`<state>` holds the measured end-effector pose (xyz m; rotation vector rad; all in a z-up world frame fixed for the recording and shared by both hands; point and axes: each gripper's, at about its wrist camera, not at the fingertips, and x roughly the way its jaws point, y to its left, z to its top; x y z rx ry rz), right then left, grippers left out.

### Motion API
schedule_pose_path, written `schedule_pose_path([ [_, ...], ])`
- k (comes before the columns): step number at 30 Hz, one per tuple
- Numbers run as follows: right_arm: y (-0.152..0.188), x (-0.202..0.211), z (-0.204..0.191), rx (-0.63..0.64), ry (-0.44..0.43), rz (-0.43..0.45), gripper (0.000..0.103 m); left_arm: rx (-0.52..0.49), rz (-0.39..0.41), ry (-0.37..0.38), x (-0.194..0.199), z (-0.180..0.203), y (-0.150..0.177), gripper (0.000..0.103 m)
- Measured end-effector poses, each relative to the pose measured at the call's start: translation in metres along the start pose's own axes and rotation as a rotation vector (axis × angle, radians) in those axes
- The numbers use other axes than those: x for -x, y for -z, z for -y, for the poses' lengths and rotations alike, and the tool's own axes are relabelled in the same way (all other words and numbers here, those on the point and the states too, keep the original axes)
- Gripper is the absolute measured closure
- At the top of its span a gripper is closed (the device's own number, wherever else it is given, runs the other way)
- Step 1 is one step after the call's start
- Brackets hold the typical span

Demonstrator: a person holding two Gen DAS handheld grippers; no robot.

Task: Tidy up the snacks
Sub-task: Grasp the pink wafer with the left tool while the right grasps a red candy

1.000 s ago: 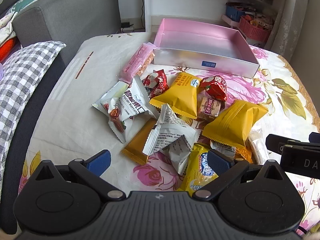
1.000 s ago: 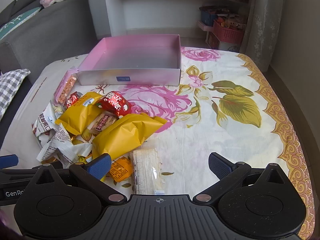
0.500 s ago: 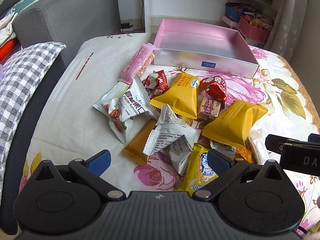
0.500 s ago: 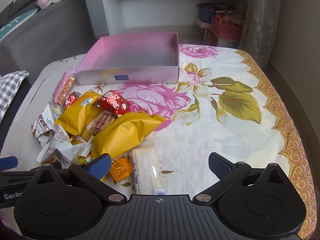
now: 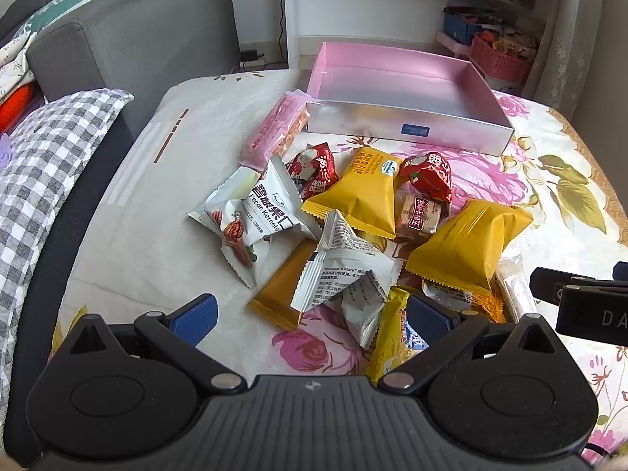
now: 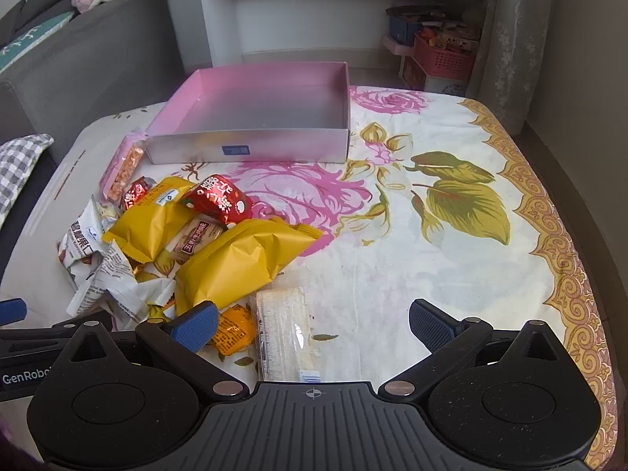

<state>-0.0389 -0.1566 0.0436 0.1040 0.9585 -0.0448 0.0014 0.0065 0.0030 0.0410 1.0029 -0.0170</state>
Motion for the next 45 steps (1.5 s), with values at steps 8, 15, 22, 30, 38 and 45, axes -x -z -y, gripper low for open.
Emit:
schedule_pose_path([
  [8, -0.016, 0.008, -0.008, 0.066, -0.067, -0.006, 0.000, -0.006, 0.033, -0.010, 0.000, -0.009, -0.010, 0.000],
  [15, -0.037, -0.010, -0.011, 0.128, -0.133, -0.050, 0.000, -0.050, 0.083, 0.038, -0.005, -0.021, -0.038, 0.004],
  [22, -0.057, -0.042, -0.004, 0.056, -0.308, -0.091, 0.015, -0.048, 0.077, 0.146, -0.029, -0.036, -0.066, 0.017],
  [30, -0.063, -0.074, 0.005, 0.073, -0.388, 0.004, 0.016, -0.053, 0.152, 0.212, -0.067, -0.063, -0.078, 0.032],
  [38, -0.068, -0.104, 0.001, 0.112, -0.437, 0.056, 0.032, -0.053, 0.169, 0.299, -0.105, -0.076, -0.092, 0.041],
  [45, -0.066, -0.112, -0.014, 0.187, -0.483, 0.066, 0.044, 0.065, 0.156, 0.406, -0.130, -0.093, -0.098, 0.045],
])
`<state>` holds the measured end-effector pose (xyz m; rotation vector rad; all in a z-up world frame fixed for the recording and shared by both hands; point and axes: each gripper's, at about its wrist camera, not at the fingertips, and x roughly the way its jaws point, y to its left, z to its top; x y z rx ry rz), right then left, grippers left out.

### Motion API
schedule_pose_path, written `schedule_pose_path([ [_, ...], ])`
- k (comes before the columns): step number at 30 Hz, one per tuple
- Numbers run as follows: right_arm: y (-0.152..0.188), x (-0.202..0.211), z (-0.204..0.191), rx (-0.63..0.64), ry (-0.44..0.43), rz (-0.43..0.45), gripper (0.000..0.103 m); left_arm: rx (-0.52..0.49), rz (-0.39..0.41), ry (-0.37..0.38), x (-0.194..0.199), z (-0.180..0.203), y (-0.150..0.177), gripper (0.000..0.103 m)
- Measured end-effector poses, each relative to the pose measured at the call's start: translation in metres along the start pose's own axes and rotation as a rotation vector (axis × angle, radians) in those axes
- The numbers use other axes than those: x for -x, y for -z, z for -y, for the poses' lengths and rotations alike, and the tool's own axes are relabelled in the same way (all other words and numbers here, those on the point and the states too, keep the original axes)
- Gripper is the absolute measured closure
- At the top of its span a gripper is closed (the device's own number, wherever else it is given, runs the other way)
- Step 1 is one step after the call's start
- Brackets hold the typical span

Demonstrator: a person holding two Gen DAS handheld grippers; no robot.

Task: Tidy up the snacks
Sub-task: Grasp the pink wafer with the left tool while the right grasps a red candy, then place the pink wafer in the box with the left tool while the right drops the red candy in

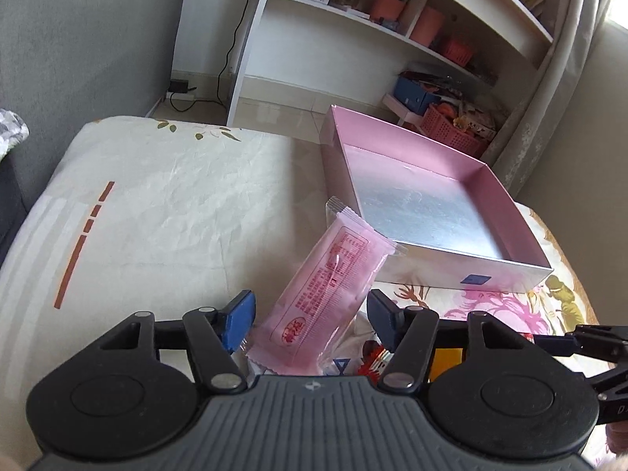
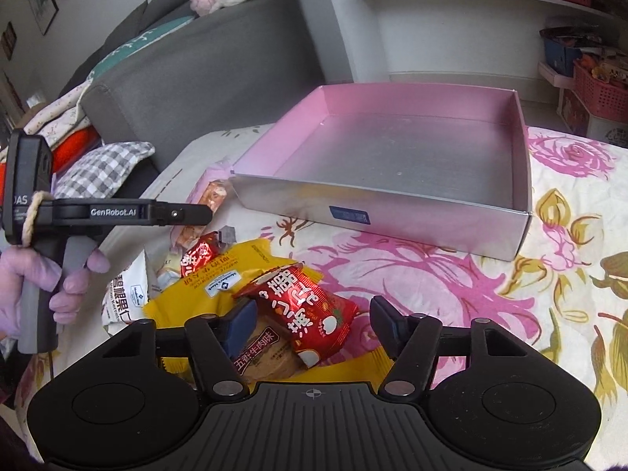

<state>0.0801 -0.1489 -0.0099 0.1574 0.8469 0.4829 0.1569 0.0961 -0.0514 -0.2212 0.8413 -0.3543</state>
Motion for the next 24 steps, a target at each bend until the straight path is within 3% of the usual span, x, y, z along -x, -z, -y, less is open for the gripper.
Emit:
schedule_pose_path([
  [6, 0.003, -0.004, -0.002, 0.020, -0.001, 0.003, 0.058, -0.022, 0.003, 0.007, -0.007, -0.001, 0.002, 0.048],
  [10, 0.004, -0.006, -0.004, 0.028, -0.007, 0.014, 0.064, -0.022, -0.006, -0.016, -0.006, 0.001, 0.001, 0.058],
  [19, 0.002, -0.003, -0.006, 0.036, 0.007, 0.033, 0.074, -0.062, -0.058, -0.082, -0.006, 0.016, -0.003, 0.070],
  [24, -0.003, 0.004, -0.002, 0.007, 0.015, 0.056, 0.074, -0.050, -0.064, -0.114, -0.002, 0.018, -0.006, 0.072],
])
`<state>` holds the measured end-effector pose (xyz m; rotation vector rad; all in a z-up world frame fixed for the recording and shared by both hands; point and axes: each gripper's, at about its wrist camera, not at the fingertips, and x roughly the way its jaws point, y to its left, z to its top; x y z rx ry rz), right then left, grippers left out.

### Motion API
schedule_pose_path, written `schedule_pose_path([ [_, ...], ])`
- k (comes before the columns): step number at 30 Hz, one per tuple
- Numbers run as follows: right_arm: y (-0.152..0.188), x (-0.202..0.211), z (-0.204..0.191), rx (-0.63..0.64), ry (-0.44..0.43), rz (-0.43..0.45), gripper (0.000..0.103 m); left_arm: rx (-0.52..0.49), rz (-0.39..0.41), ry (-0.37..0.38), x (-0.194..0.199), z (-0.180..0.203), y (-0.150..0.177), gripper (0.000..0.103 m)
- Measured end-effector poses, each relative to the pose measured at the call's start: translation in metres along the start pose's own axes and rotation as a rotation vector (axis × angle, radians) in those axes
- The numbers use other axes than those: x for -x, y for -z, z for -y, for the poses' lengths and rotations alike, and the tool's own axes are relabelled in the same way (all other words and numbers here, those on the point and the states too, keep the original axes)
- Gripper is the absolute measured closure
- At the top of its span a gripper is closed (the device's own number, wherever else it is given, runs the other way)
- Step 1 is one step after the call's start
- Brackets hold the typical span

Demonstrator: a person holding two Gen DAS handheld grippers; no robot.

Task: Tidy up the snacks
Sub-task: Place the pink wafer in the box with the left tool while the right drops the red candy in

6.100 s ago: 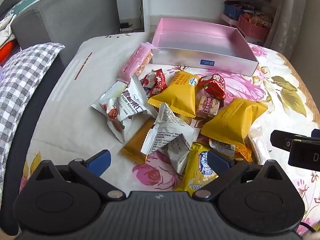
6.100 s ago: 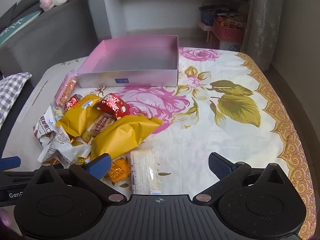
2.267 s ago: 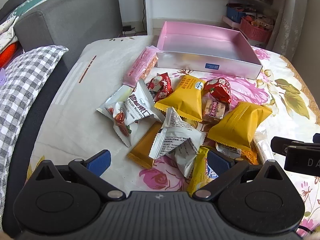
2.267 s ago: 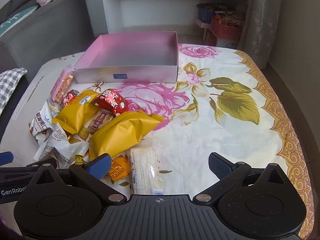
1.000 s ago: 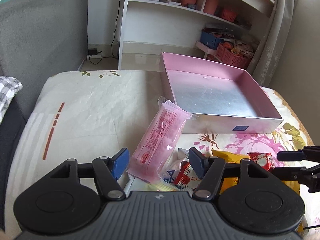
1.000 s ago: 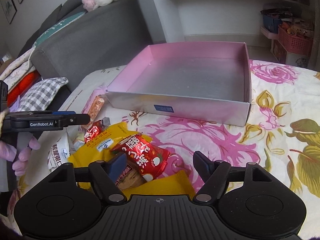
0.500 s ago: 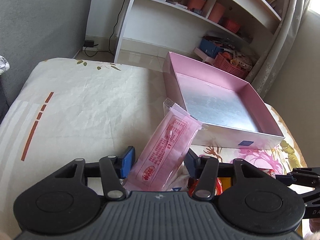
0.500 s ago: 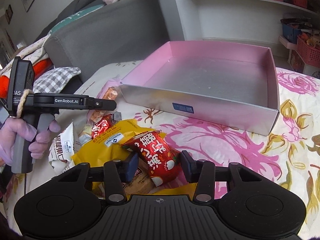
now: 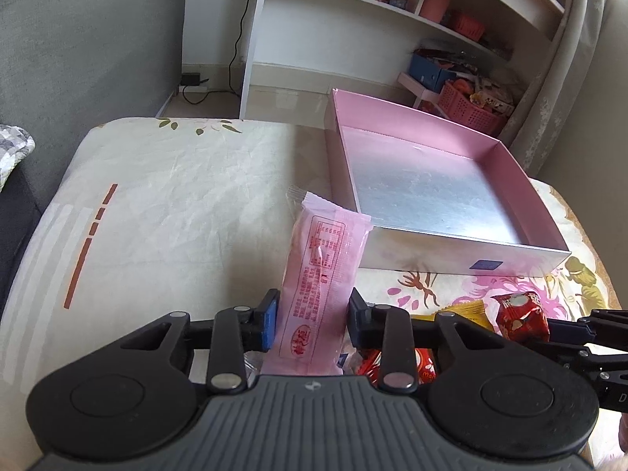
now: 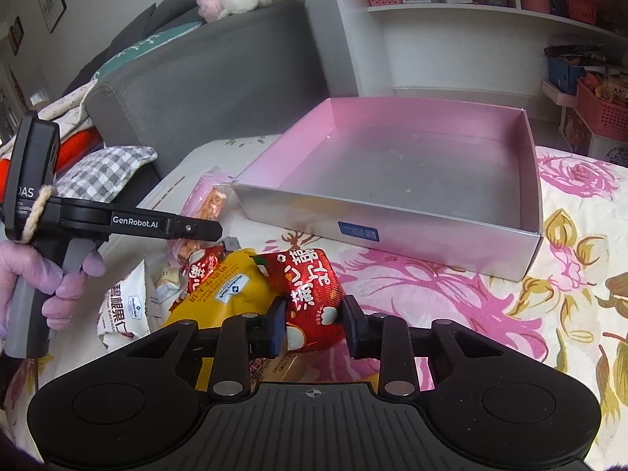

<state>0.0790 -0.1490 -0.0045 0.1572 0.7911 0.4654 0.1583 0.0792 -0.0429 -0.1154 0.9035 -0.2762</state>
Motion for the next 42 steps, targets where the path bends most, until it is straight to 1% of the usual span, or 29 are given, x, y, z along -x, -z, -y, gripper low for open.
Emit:
schedule_pose_path([
  [4, -0.004, 0.006, 0.006, -0.025, 0.003, 0.017, 0.074, 0.024, 0.008, -0.007, 0.006, -0.001, -0.003, 0.073],
  [9, -0.015, 0.016, 0.011, -0.056, 0.000, 0.064, 0.074, 0.029, 0.087, 0.025, 0.028, 0.010, -0.006, 0.074],
  [12, -0.022, 0.021, 0.018, -0.087, 0.007, 0.092, 0.074, -0.031, 0.132, 0.025, 0.034, 0.028, -0.012, 0.074],
  [15, -0.031, 0.025, 0.026, -0.093, 0.034, 0.119, 0.074, -0.081, 0.162, 0.018, 0.026, 0.046, -0.025, 0.074],
  [17, -0.038, 0.027, 0.035, -0.126, 0.038, 0.138, 0.074, -0.105, 0.168, 0.023, 0.015, 0.057, -0.036, 0.074],
  [20, -0.046, 0.026, 0.051, -0.173, 0.056, 0.160, 0.074, -0.165, 0.161, -0.002, -0.006, 0.073, -0.051, 0.074],
  [22, -0.048, 0.022, 0.063, -0.197, 0.077, 0.164, 0.074, -0.188, 0.140, -0.028, -0.023, 0.079, -0.056, 0.074],
  [25, -0.048, 0.013, 0.081, -0.243, 0.103, 0.149, 0.074, -0.204, 0.088, -0.071, -0.044, 0.078, -0.053, 0.074],
  [28, -0.047, 0.006, 0.092, -0.273, 0.105, 0.136, 0.074, -0.203, 0.045, -0.110, -0.057, 0.073, -0.047, 0.074],
  [32, -0.046, 0.003, 0.094, -0.275, 0.103, 0.128, 0.073, -0.213, 0.029, -0.116, -0.051, 0.073, -0.040, 0.074],
  [35, -0.046, -0.002, 0.090, -0.276, 0.103, 0.091, 0.073, -0.238, 0.012, -0.140, -0.046, 0.076, -0.037, 0.074],
  [39, -0.042, -0.008, 0.079, -0.245, 0.103, 0.048, 0.073, -0.242, -0.019, -0.155, -0.038, 0.069, -0.033, 0.074],
  [42, -0.041, -0.009, 0.067, -0.211, 0.102, 0.043, 0.073, -0.241, -0.036, -0.183, -0.034, 0.064, -0.029, 0.074],
])
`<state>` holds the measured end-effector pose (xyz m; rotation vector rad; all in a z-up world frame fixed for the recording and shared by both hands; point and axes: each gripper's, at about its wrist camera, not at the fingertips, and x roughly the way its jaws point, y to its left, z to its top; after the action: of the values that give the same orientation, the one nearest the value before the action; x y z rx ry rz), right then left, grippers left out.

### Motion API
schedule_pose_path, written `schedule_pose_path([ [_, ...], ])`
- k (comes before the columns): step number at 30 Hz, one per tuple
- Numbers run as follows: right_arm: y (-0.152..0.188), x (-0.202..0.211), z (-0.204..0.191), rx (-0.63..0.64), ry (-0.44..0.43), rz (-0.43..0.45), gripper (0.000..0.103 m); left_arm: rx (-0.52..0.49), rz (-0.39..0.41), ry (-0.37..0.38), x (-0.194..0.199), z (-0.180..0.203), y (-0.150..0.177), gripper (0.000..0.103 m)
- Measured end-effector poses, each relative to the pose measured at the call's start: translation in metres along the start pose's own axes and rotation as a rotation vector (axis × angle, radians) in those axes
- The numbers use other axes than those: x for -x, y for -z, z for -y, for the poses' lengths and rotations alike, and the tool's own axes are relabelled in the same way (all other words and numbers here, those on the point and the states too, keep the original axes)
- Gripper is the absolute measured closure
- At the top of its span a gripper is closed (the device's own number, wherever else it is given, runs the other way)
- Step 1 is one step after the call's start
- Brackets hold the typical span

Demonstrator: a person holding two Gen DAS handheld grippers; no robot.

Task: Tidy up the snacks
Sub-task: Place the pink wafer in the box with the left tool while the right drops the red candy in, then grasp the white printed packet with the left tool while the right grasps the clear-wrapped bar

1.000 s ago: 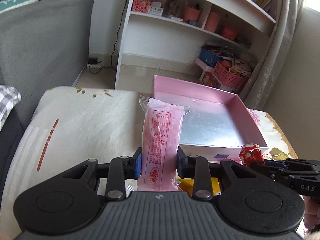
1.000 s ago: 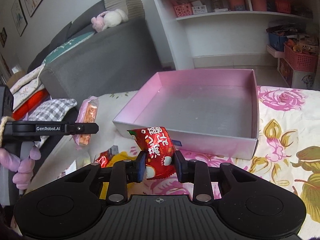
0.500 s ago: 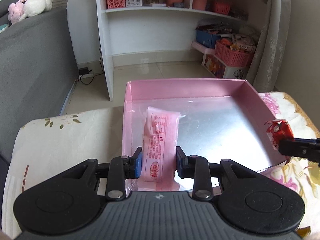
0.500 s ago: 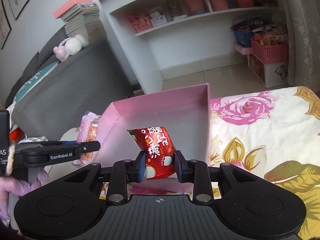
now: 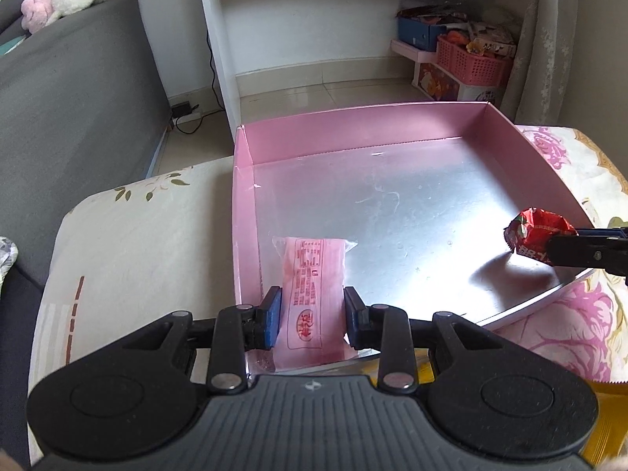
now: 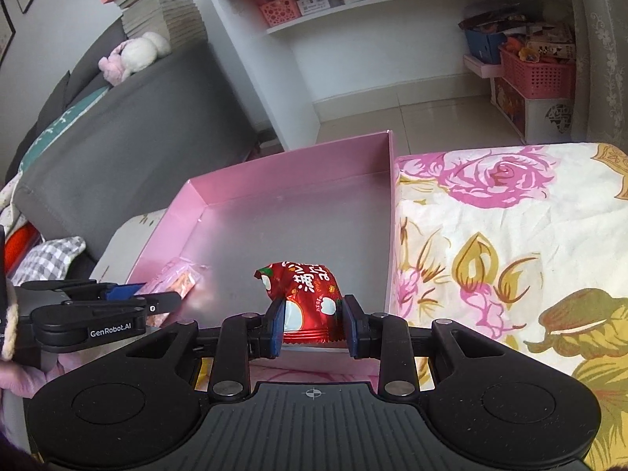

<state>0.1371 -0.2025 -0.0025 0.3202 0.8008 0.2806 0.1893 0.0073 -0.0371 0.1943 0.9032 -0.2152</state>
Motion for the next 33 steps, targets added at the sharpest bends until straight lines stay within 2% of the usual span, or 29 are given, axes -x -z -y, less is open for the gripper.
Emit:
schedule_pose_path([
  [4, 0.001, 0.004, -0.011, 0.017, 0.001, 0.023, 0.071, 0.016, 0.000, -0.010, 0.003, -0.006, 0.004, 0.072],
  [6, 0.001, 0.008, -0.014, 0.017, -0.011, 0.044, 0.070, 0.032, 0.016, 0.011, 0.006, -0.007, 0.006, 0.072],
  [7, 0.001, 0.011, -0.016, 0.012, -0.018, 0.054, 0.070, 0.048, 0.024, 0.025, 0.008, -0.009, 0.007, 0.068],
  [9, -0.001, 0.019, -0.018, -0.002, -0.026, 0.080, 0.063, 0.087, 0.036, 0.077, 0.013, -0.011, 0.009, 0.056],
  [11, -0.002, 0.029, -0.019, -0.015, -0.027, 0.099, 0.046, 0.113, 0.049, 0.084, 0.021, -0.010, 0.010, 0.033],
  [12, -0.002, 0.033, -0.021, -0.019, -0.020, 0.104, 0.040, 0.112, 0.059, 0.083, 0.027, -0.009, 0.011, 0.031],
  [13, -0.001, 0.037, -0.023, -0.020, -0.014, 0.109, 0.029, 0.108, 0.066, 0.085, 0.032, -0.007, 0.011, 0.027],
  [17, 0.003, 0.054, -0.032, 0.004, -0.002, 0.107, 0.017, 0.112, 0.084, 0.102, 0.051, -0.004, 0.016, 0.016],
  [23, 0.015, 0.075, -0.048, 0.039, 0.012, 0.099, 0.008, 0.147, 0.089, 0.113, 0.070, -0.009, 0.031, 0.008],
  [29, 0.034, 0.090, -0.057, 0.057, 0.029, 0.086, 0.005, 0.178, 0.071, 0.121, 0.084, -0.009, 0.048, 0.003],
  [33, 0.047, 0.094, -0.060, 0.109, 0.034, 0.070, 0.005, 0.131, 0.077, 0.117, 0.090, -0.004, 0.062, 0.004],
])
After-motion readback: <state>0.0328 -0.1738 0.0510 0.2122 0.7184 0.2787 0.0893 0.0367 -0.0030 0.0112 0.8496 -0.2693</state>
